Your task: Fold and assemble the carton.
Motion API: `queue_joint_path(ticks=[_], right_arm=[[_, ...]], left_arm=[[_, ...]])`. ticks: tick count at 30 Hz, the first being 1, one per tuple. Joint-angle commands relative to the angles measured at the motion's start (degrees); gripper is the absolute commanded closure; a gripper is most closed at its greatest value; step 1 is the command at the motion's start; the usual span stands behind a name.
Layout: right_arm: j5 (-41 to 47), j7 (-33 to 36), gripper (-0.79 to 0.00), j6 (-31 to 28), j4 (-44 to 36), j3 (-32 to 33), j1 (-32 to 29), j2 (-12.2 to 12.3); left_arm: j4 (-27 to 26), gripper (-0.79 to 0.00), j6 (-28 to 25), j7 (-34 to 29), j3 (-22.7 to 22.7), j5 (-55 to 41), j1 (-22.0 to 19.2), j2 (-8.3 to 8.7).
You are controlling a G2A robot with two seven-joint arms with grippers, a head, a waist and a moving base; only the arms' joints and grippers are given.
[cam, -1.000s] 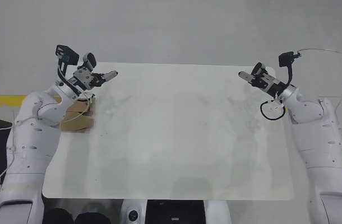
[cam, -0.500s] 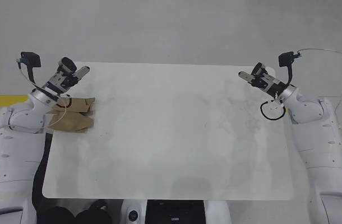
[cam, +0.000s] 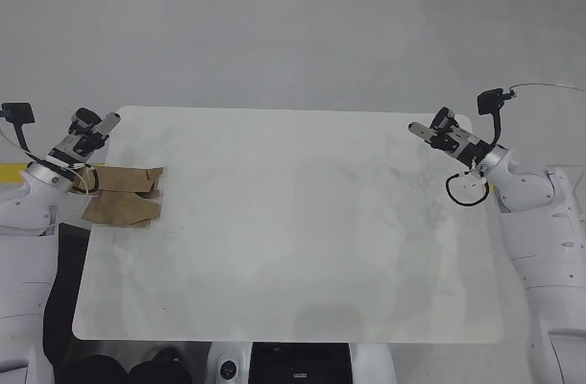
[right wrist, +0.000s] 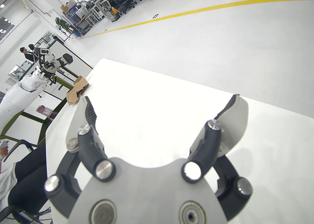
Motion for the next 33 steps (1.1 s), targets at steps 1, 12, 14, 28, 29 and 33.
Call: queue_joint_path(ticks=[1, 12, 14, 28, 29, 33], right_arm=[[0.0, 0.0, -0.785, 0.0, 0.0, 0.0, 0.0, 0.0], [0.0, 0.0, -0.785, 0.0, 0.0, 0.0, 0.0, 0.0], [0.0, 0.0, -0.785, 0.0, 0.0, 0.0, 0.0, 0.0], [0.0, 0.0, -0.785, 0.0, 0.0, 0.0, 0.0, 0.0], [0.0, 0.0, -0.785, 0.0, 0.0, 0.0, 0.0, 0.0], [0.0, 0.0, -0.785, 0.0, 0.0, 0.0, 0.0, 0.0]], left_arm=[[0.0, -0.785, 0.0, 0.0, 0.0, 0.0, 0.0, 0.0], [-0.11, -0.785, 1.71, 0.62, 0.0, -0.47, 0.81, -0.07], [0.62, -0.785, 3.36, 0.96, -0.62, -1.07, 1.69, 0.0], [8.55, -0.785, 5.45, 4.85, -8.88, -2.69, 6.13, 1.56], [9.09, -0.785, 5.42, 5.79, -9.11, -1.91, 6.11, 1.63], [11.43, -0.785, 5.68, 9.45, -9.67, 1.67, 5.78, 1.87]])
